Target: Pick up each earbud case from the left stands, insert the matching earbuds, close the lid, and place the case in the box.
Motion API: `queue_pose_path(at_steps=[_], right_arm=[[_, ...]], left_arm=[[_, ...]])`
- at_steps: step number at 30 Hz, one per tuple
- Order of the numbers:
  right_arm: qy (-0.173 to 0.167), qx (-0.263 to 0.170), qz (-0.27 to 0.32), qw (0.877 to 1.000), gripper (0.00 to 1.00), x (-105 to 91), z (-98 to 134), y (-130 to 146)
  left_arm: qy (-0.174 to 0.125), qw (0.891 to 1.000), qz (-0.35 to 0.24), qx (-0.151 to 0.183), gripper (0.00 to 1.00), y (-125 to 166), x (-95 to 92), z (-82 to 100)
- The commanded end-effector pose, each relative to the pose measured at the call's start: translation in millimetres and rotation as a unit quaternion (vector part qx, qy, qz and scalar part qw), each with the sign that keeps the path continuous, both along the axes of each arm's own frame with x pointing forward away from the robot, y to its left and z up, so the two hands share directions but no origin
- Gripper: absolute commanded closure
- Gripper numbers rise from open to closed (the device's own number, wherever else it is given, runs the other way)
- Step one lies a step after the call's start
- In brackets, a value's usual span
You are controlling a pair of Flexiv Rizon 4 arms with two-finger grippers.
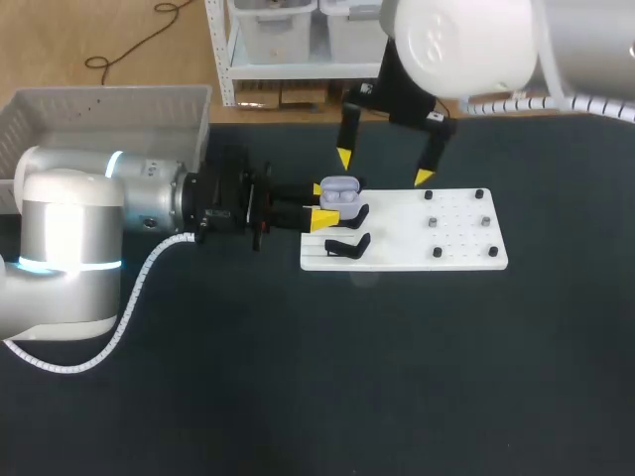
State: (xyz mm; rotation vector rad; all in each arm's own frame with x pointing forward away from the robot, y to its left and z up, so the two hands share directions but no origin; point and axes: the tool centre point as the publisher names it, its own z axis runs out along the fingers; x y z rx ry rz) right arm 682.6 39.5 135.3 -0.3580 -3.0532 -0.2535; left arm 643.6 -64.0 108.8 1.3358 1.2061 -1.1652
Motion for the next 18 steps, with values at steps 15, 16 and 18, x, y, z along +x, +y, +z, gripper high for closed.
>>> queue_pose_path(at_steps=[15, 16, 18], right_arm=[[0.020, -0.003, 0.019, 1.000, 0.00, -27.1, 3.6, 6.2], [0.020, -0.003, 0.021, 1.000, 0.00, -27.9, 4.0, 6.9], [0.021, -0.004, 0.023, 1.000, 0.00, -29.4, 4.3, 7.9]], left_arm=[[-0.001, 1.000, 0.001, -0.001, 1.00, 0.1, -0.7, -0.4], [-0.001, 1.000, 0.001, -0.001, 1.00, 0.1, -0.7, -0.4], [-0.001, 1.000, 0.001, -0.001, 1.00, 0.1, -0.7, -0.4]])
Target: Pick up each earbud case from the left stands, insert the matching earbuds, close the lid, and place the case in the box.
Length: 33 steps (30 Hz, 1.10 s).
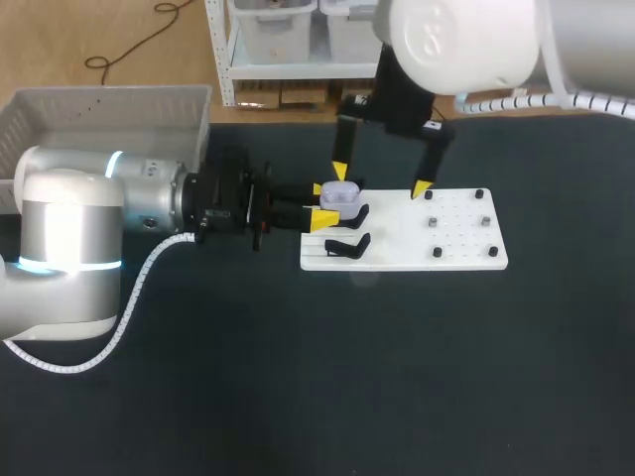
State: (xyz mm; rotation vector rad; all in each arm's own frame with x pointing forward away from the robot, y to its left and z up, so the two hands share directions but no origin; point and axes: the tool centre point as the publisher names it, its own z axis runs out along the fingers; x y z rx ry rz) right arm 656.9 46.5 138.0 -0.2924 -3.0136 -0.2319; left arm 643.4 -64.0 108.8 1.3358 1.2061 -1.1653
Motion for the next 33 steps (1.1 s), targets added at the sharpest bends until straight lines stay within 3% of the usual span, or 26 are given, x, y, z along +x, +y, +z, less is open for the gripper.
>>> queue_pose_path(at_steps=[1, 3, 8, 16, 19, 26, 33], right_arm=[[-0.002, -0.002, 0.002, 1.000, 0.00, -3.9, 1.6, 0.9], [-0.015, -0.001, 0.003, 1.000, 0.00, -4.0, 3.2, 0.4], [-0.101, 0.045, -0.004, 0.994, 0.00, -1.4, 33.3, -8.4], [-0.225, 0.110, 0.041, 0.967, 0.00, -28.0, 77.3, -25.4], [-0.261, 0.123, 0.065, 0.955, 0.00, -41.7, 84.0, -27.0], [-0.312, 0.142, 0.104, 0.934, 0.00, -58.8, 87.3, -25.9], [-0.312, 0.142, 0.104, 0.934, 0.00, -58.8, 87.3, -25.9]], left_arm=[[-0.001, 1.000, 0.001, -0.001, 1.00, 0.1, -0.6, -0.4], [-0.001, 1.000, 0.001, -0.001, 1.00, 0.1, -0.6, -0.4], [-0.001, 1.000, 0.001, -0.001, 1.00, 0.1, -0.6, -0.4], [-0.001, 1.000, 0.001, -0.001, 1.00, 0.1, -0.6, -0.4], [0.017, 1.000, 0.023, -0.005, 1.00, 8.9, -4.6, 11.7], [0.052, 0.990, 0.131, -0.015, 1.00, 37.8, -9.2, 43.1], [0.054, 0.967, 0.251, 0.000, 1.00, 80.4, -6.7, 77.9]])
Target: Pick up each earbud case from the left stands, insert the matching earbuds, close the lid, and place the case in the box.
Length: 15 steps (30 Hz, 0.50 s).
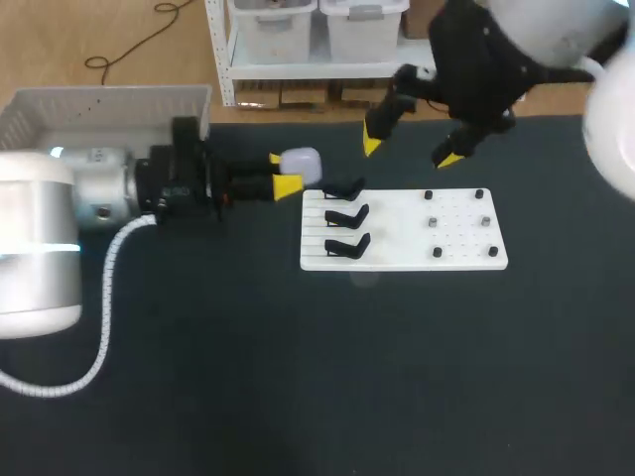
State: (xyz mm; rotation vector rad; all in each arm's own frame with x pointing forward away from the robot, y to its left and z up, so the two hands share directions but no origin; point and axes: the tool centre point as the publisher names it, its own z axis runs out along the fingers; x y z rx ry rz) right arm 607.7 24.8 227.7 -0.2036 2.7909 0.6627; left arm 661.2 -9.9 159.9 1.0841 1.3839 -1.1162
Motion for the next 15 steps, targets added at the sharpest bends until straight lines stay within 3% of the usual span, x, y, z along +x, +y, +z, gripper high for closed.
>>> queue_pose_path(at_steps=[1, 7, 13, 15], right_arm=[[-0.098, 0.023, -0.047, 0.994, 0.00, -9.6, -2.4, -4.2], [-0.098, 0.023, -0.047, 0.994, 0.00, -9.6, -2.4, -4.2], [-0.098, 0.023, -0.047, 0.994, 0.00, -9.6, -2.4, -4.2], [-0.098, 0.023, -0.047, 0.994, 0.00, -9.6, -2.4, -4.2]], left_arm=[[-0.007, 0.987, 0.156, 0.032, 1.00, 33.9, -22.2, 32.2], [-0.016, 0.967, 0.240, 0.087, 1.00, 86.5, 1.7, 45.3], [-0.014, 0.941, 0.305, 0.146, 1.00, 143.3, 34.3, 42.0], [-0.003, 0.934, 0.327, 0.143, 1.00, 159.7, 46.8, 38.3]])
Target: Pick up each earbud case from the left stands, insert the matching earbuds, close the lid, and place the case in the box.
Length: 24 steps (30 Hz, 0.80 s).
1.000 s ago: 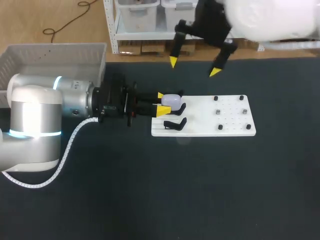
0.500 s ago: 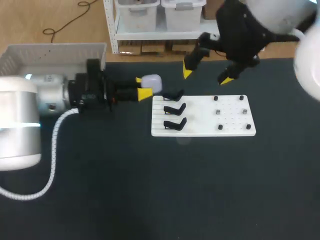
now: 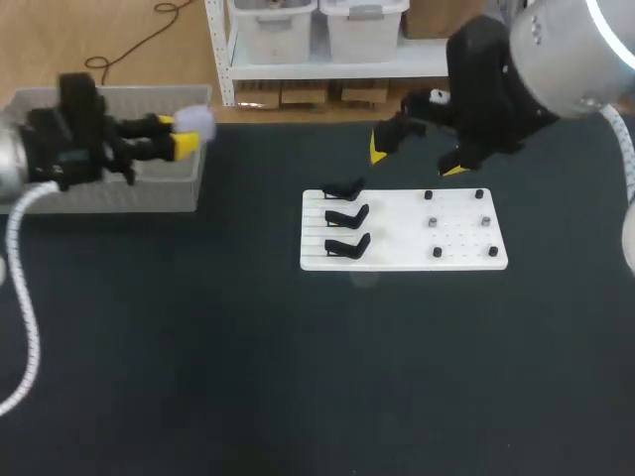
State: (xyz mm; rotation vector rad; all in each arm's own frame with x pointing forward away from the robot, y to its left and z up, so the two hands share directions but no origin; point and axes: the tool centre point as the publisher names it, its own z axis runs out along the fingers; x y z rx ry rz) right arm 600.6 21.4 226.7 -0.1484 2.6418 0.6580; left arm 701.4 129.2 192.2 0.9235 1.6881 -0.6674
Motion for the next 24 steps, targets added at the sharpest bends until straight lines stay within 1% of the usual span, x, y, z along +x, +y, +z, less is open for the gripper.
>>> queue_pose_path(at_steps=[1, 3, 4, 5, 6, 7, 8, 9, 15, 18, 20, 21, 22, 23, 24], right_arm=[[-0.030, 0.005, -0.016, 0.999, 0.00, -2.5, -1.4, -0.8], [-0.030, 0.005, -0.016, 0.999, 0.00, -2.5, -1.4, -0.8], [-0.030, 0.005, -0.016, 0.999, 0.00, -2.5, -1.4, -0.8], [-0.030, 0.005, -0.016, 0.999, 0.00, -2.5, -1.4, -0.8], [-0.030, 0.005, -0.016, 0.999, 0.00, -2.5, -1.4, -0.8], [-0.030, 0.005, -0.016, 0.999, 0.00, -2.5, -1.4, -0.8], [-0.030, 0.005, -0.016, 0.999, 0.00, -2.5, -1.4, -0.8], [-0.030, 0.005, -0.016, 0.999, 0.00, -2.5, -1.4, -0.8], [-0.030, 0.005, -0.016, 0.999, 0.00, -2.5, -1.4, -0.8], [-0.030, 0.005, -0.016, 0.999, 0.00, -2.5, -1.4, -0.8], [-0.030, 0.005, -0.016, 0.999, 0.00, -2.5, -1.4, -0.8], [-0.030, 0.005, -0.016, 0.999, 0.00, -2.5, -1.4, -0.8], [-0.030, 0.005, -0.016, 0.999, 0.00, -2.5, -1.4, -0.8], [-0.030, 0.005, -0.016, 0.999, 0.00, -2.5, -1.4, -0.8], [-0.030, 0.005, -0.016, 0.999, 0.00, -2.5, -1.4, -0.8]], left_arm=[[-0.016, 0.990, 0.135, 0.037, 1.00, 27.4, 13.2, 2.3], [-0.003, 0.987, 0.153, 0.047, 1.00, 41.8, 26.8, -8.5], [0.001, 0.986, 0.151, 0.070, 1.00, 47.4, 33.3, -14.6], [0.009, 0.984, 0.159, 0.079, 1.00, 54.3, 40.6, -22.7], [0.017, 0.982, 0.170, 0.077, 1.00, 62.5, 48.3, -29.5], [0.020, 0.980, 0.176, 0.087, 1.00, 68.4, 54.4, -35.5], [0.026, 0.979, 0.184, 0.089, 1.00, 74.1, 61.2, -43.0], [0.032, 0.977, 0.192, 0.081, 1.00, 80.0, 68.8, -49.7], [0.037, 0.973, 0.204, 0.102, 1.00, 100.1, 111.1, -73.1], [0.037, 0.970, 0.215, 0.103, 1.00, 112.7, 128.8, -85.3], [0.037, 0.970, 0.219, 0.100, 1.00, 117.8, 135.3, -90.2], [0.037, 0.970, 0.218, 0.099, 0.93, 118.8, 136.7, -91.1], [0.038, 0.971, 0.215, 0.099, 0.62, 119.4, 137.3, -91.5], [0.040, 0.972, 0.212, 0.097, 0.00, 119.7, 137.4, -91.5], [0.041, 0.972, 0.210, 0.098, 0.00, 120.6, 137.5, -91.5]])
